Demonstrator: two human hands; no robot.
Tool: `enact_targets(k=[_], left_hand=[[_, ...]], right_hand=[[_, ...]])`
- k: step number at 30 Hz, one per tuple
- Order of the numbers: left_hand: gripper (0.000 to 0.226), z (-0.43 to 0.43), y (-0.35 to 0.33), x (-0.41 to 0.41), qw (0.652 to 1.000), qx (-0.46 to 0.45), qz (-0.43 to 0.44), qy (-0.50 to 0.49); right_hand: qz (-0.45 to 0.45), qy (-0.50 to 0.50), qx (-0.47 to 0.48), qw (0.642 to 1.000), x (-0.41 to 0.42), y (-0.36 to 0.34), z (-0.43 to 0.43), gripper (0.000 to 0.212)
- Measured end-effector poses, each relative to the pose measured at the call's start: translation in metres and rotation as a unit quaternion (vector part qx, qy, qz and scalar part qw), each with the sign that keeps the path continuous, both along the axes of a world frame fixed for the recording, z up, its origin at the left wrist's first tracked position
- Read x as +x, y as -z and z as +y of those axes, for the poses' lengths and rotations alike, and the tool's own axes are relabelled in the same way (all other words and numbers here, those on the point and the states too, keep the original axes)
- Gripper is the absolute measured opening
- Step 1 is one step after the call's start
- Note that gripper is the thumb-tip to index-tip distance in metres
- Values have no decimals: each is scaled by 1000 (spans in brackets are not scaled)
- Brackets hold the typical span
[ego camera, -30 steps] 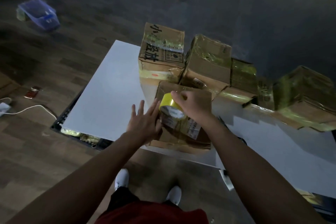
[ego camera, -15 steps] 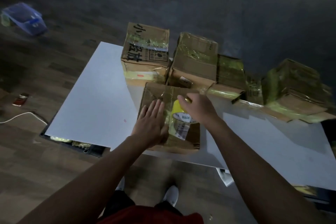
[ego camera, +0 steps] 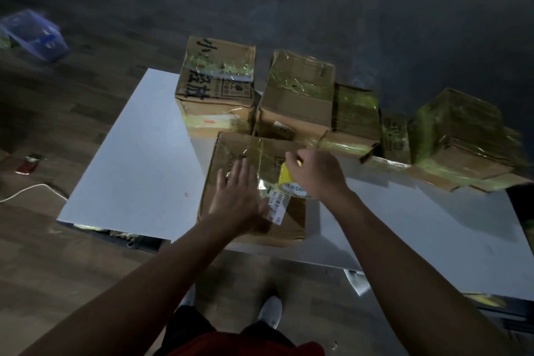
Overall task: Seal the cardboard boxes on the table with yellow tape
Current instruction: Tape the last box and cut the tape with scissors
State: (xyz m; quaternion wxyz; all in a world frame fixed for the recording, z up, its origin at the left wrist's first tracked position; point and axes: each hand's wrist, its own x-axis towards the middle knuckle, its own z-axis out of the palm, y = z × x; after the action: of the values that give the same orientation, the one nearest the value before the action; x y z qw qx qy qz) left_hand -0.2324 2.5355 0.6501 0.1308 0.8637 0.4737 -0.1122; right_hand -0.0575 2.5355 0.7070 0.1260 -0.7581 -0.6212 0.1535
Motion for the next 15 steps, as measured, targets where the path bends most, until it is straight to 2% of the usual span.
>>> enact_targets(k=[3,5,7,9,15], left_hand=[[77,-14,6,26,999,6,-44,10],[80,-16,15,29,999,11,-53,-3],[89,-17,20,27,998,14,-55,-9],[92,-16,23,26,998,17,-58,-11],[89,-14,24,26,999,18,-35,-3]], right_hand=[[17,3,-1,1000,1,-3,0,49],[116,7,-1,993,15,3,-4,48],[241,26,-5,970,25,11,-15,47],[295,46,6,954,29,18,-20,50],[212,19,50,976,47,22,-14,56]])
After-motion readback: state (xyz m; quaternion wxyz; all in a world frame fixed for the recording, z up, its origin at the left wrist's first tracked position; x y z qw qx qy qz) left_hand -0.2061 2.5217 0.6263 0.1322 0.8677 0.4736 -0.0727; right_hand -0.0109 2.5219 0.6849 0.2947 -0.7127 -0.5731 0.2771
